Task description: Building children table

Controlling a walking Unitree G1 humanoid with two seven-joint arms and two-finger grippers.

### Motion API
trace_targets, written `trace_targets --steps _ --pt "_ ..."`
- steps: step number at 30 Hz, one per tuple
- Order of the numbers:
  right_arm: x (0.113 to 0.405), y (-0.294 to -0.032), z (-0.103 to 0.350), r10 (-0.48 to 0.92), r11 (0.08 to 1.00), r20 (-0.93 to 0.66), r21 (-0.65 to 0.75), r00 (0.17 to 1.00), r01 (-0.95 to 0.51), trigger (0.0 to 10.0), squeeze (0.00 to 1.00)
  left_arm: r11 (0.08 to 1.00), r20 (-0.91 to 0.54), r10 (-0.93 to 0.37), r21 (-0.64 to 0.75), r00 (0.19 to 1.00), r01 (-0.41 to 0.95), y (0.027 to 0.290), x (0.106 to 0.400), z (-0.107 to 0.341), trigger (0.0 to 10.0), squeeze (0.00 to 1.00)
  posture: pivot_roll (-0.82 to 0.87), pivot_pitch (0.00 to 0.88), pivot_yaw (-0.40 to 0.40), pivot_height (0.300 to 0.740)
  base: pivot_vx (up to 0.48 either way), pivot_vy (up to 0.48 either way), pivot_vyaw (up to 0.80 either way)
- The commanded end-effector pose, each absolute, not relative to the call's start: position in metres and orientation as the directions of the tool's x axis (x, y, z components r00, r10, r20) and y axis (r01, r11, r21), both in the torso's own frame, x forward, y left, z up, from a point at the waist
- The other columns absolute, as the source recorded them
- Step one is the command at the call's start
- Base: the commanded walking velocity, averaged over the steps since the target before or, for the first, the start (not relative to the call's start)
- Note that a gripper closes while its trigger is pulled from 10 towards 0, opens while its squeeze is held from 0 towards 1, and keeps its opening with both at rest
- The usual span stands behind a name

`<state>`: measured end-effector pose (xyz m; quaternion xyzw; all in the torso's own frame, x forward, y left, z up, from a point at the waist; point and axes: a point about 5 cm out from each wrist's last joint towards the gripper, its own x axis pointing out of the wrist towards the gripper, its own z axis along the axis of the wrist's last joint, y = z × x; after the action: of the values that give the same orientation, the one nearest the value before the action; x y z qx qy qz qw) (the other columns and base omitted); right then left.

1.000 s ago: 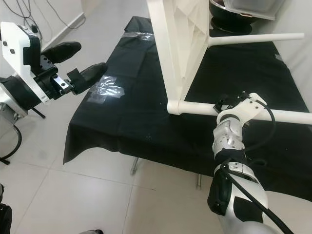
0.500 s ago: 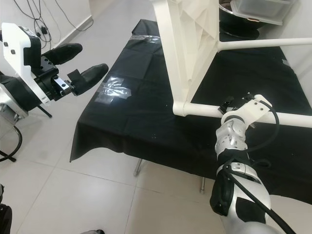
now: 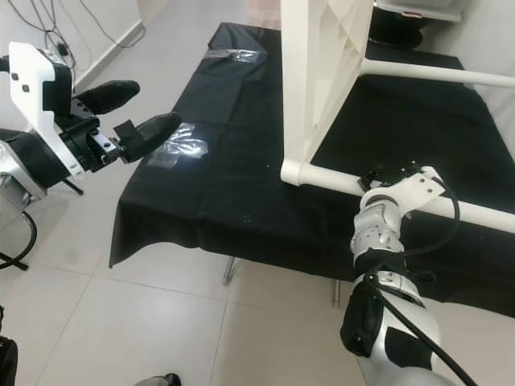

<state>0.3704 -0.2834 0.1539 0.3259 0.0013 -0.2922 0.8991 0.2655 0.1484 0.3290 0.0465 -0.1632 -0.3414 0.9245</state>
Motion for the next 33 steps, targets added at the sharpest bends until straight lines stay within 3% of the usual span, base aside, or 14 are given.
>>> trace_targets --steps 1,7,11,17,20,27,33 --pt "0.319 -0.275 0.048 -0.495 0.637 -0.593 0.25 0.636 0.729 10.0 0.0 0.746 0.277 -0.665 0.208 0.694 0.632 0.145 0.261 0.332 10.0 0.0 0.12 0.369 0.031 0.74 0.0 0.0 0.0" --pt "0.339 -0.285 0.083 -0.472 0.642 -0.468 0.398 0.747 0.655 10.0 0.0 0.737 0.262 -0.674 0.169 0.691 0.655 0.142 0.258 0.33 10.0 0.0 0.09 0.42 0.035 0.74 0.0 0.0 0.0" --pt "0.344 -0.294 0.103 -0.504 0.644 -0.419 0.4 0.755 0.652 10.0 0.0 0.73 0.264 -0.68 0.152 0.684 0.667 0.143 0.258 0.331 10.0 0.0 0.07 0.431 0.032 0.74 0.0 0.0 0.0" --pt "0.328 -0.311 0.121 -0.621 0.619 -0.411 0.265 0.667 0.739 10.0 0.0 0.718 0.263 -0.691 0.134 0.674 0.683 0.139 0.256 0.329 10.0 0.0 0.04 0.446 0.017 0.74 0.0 0.0 0.0" --pt "0.299 -0.315 0.131 -0.674 0.602 -0.403 0.185 0.619 0.776 10.0 0.0 0.707 0.269 -0.698 0.116 0.664 0.697 0.133 0.254 0.327 10.0 0.0 0.02 0.452 0.005 0.74 0.0 0.0 0.0" --pt "0.283 -0.314 0.134 -0.671 0.611 -0.415 0.16 0.614 0.776 10.0 0.0 0.701 0.268 -0.703 0.108 0.659 0.705 0.131 0.253 0.326 10.0 0.0 0.0 0.457 0.005 0.74 0.0 0.0 0.0" --pt "0.269 -0.321 0.129 -0.686 0.587 -0.461 0.106 0.563 0.802 10.0 0.0 0.692 0.268 -0.71 0.096 0.651 0.716 0.127 0.253 0.327 10.0 0.0 -0.01 0.461 0.003 0.74 0.0 0.0 0.0"
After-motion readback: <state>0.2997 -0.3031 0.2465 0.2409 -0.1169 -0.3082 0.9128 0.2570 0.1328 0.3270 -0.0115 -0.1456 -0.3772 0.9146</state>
